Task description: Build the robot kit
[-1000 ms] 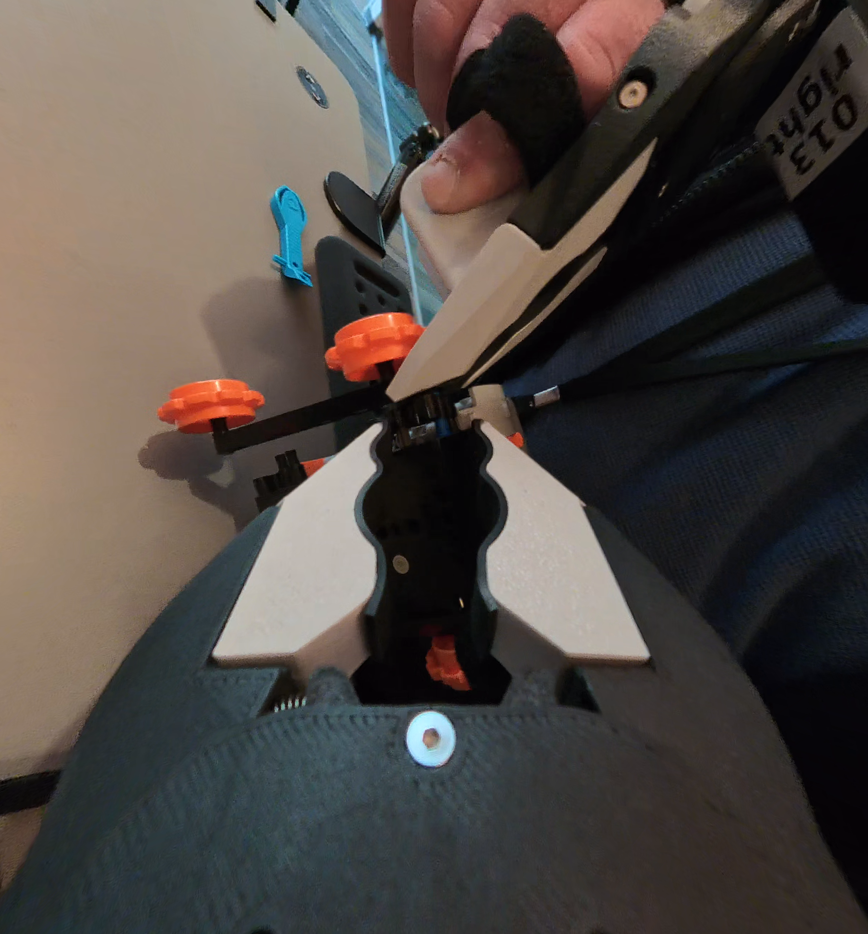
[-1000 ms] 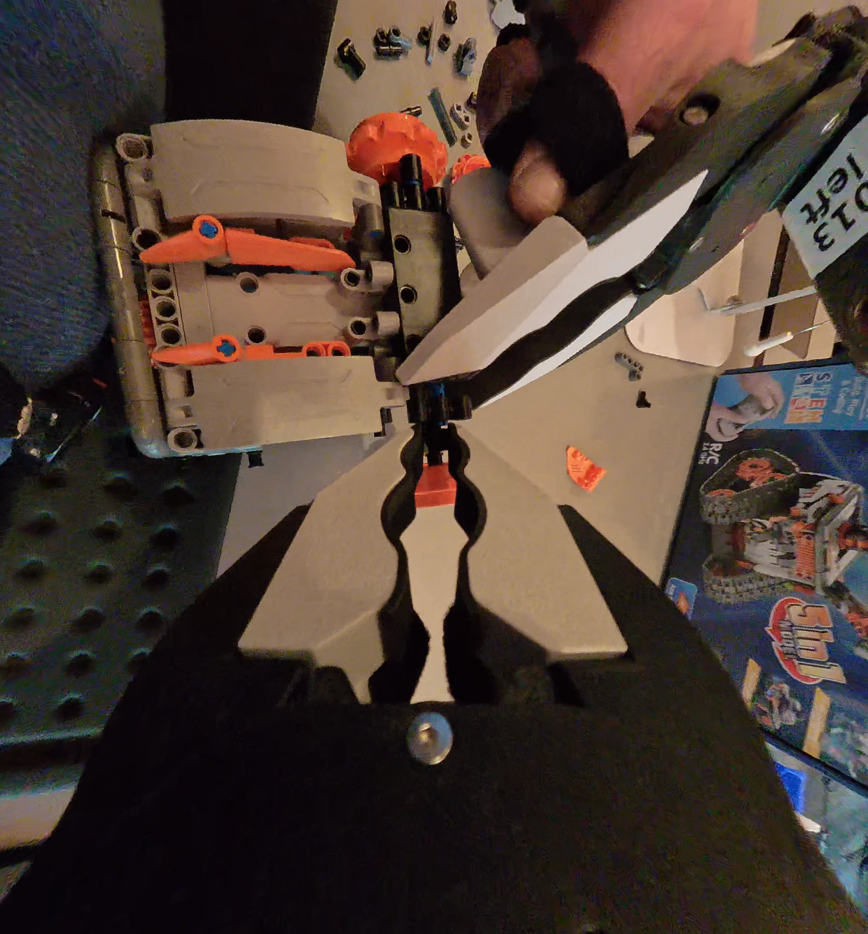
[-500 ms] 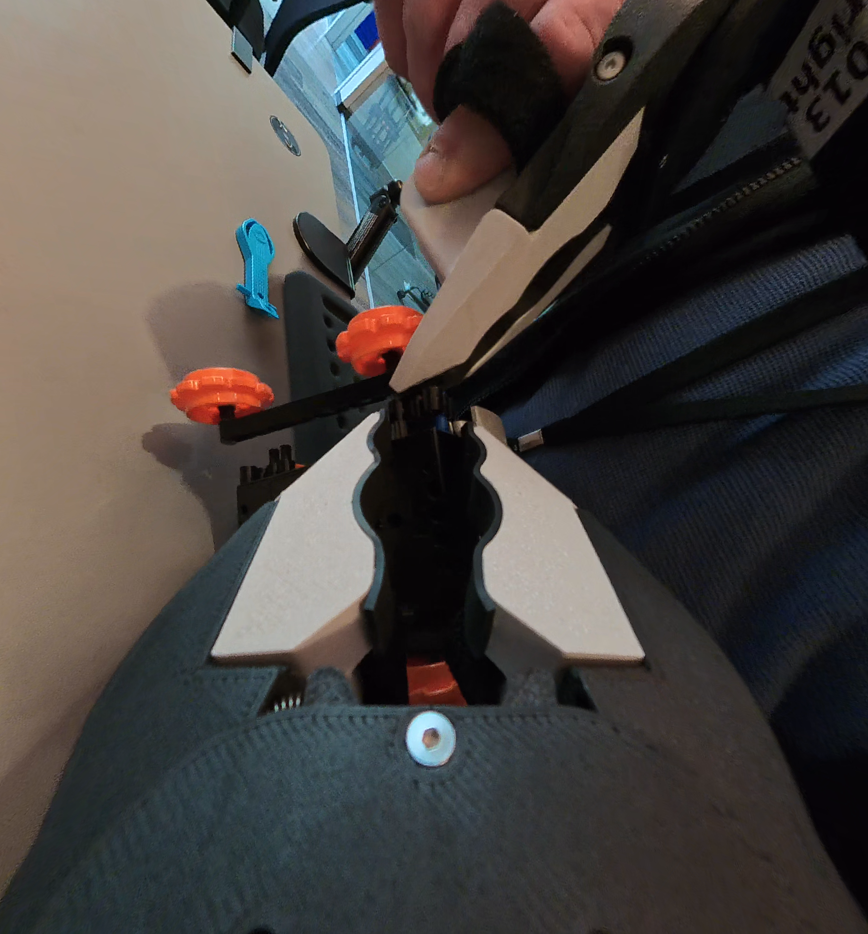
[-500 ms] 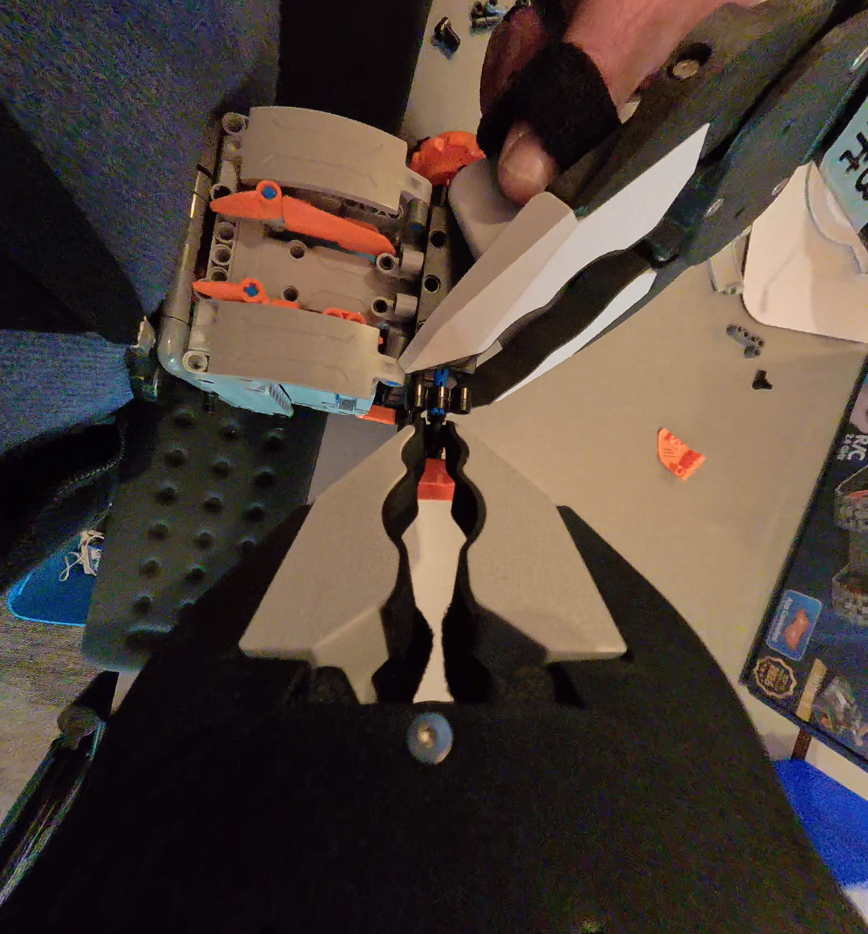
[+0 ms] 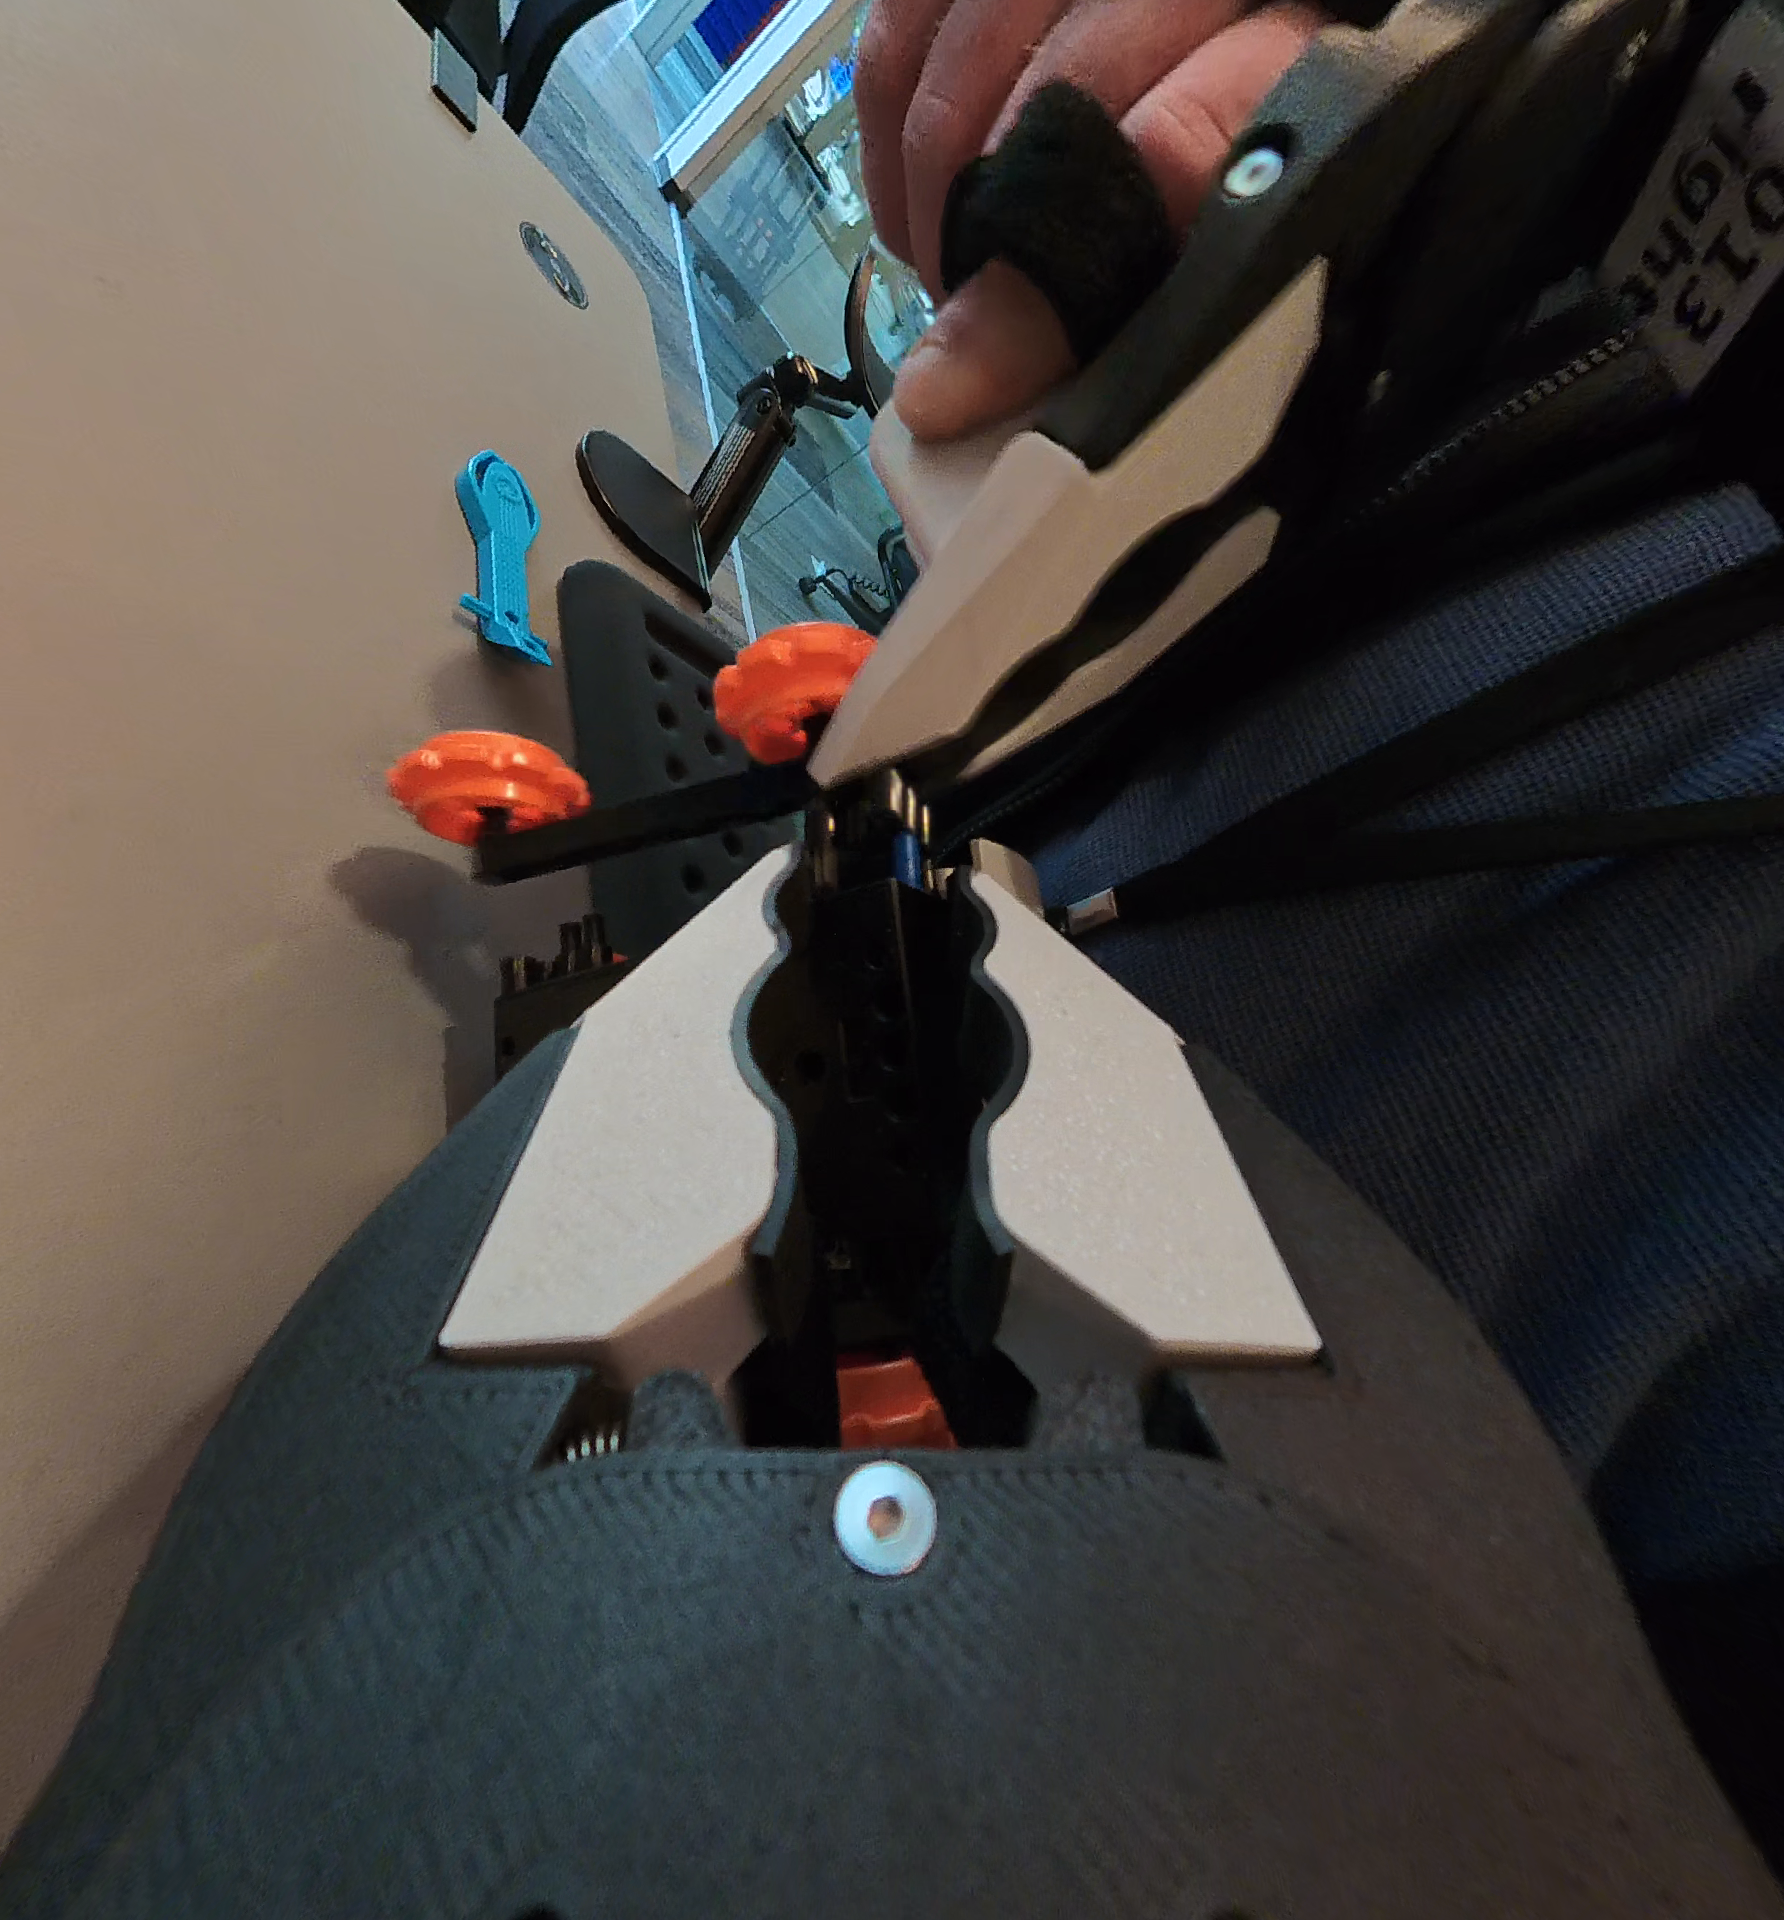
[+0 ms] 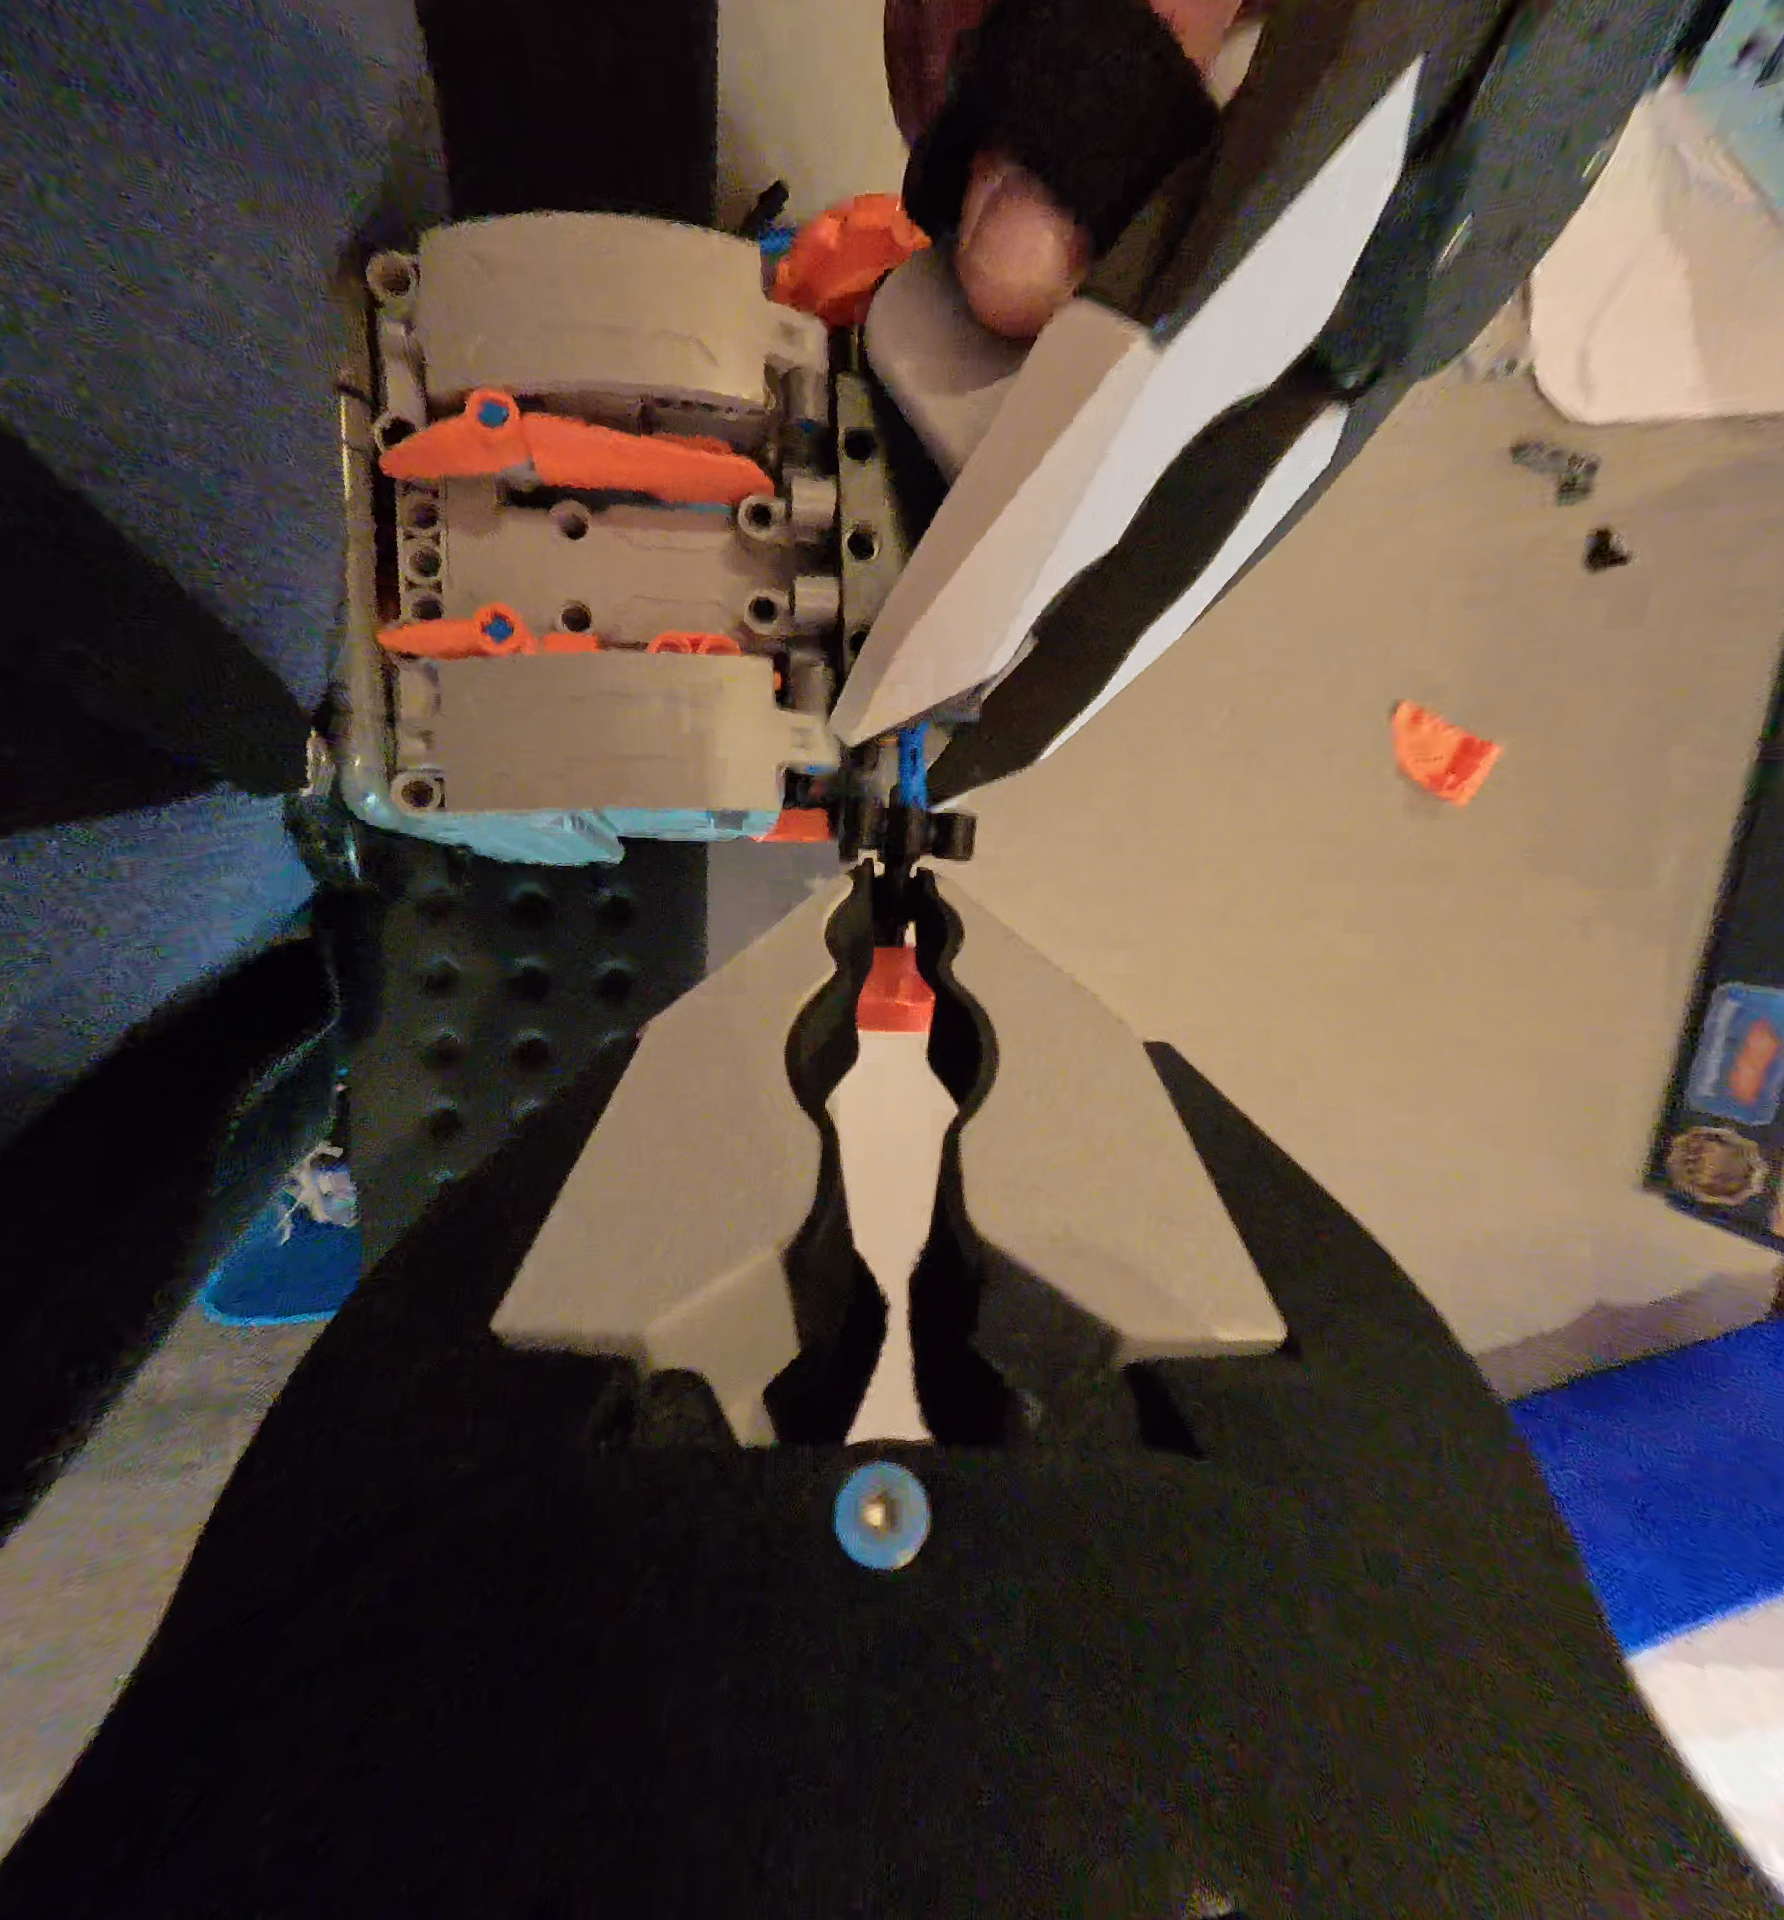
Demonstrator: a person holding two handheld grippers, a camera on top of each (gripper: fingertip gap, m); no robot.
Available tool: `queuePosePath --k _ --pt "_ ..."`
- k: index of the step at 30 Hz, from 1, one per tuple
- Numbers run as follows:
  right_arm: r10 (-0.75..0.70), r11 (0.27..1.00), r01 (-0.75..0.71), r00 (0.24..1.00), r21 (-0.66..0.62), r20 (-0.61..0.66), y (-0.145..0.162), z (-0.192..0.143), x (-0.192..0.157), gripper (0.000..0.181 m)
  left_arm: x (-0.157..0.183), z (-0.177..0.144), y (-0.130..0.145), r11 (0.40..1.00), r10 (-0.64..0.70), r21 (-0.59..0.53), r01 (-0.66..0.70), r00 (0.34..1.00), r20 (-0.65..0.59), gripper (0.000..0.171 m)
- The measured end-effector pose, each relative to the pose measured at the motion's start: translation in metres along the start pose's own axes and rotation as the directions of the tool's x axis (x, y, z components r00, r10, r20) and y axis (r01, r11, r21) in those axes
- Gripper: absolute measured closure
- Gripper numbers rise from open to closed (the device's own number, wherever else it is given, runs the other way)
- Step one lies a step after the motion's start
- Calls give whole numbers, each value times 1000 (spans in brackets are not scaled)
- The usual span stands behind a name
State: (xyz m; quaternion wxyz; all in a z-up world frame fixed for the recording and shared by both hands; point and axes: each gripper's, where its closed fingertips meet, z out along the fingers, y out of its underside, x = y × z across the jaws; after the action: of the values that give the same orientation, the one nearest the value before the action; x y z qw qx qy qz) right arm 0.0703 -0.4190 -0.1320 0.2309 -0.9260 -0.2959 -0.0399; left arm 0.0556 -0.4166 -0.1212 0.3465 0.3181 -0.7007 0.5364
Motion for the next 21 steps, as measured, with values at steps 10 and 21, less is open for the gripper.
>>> queuePosePath --k 10,21 --pt "118 989 -113 992 91 -53 18 -8 25 176 -6 -14 -6 999 31 20 -33 997 63 154" --pt "78 933 28 957 358 -279 3 -6 59 177 -22 -70 -14 978 18 199 -63 975 219 171"
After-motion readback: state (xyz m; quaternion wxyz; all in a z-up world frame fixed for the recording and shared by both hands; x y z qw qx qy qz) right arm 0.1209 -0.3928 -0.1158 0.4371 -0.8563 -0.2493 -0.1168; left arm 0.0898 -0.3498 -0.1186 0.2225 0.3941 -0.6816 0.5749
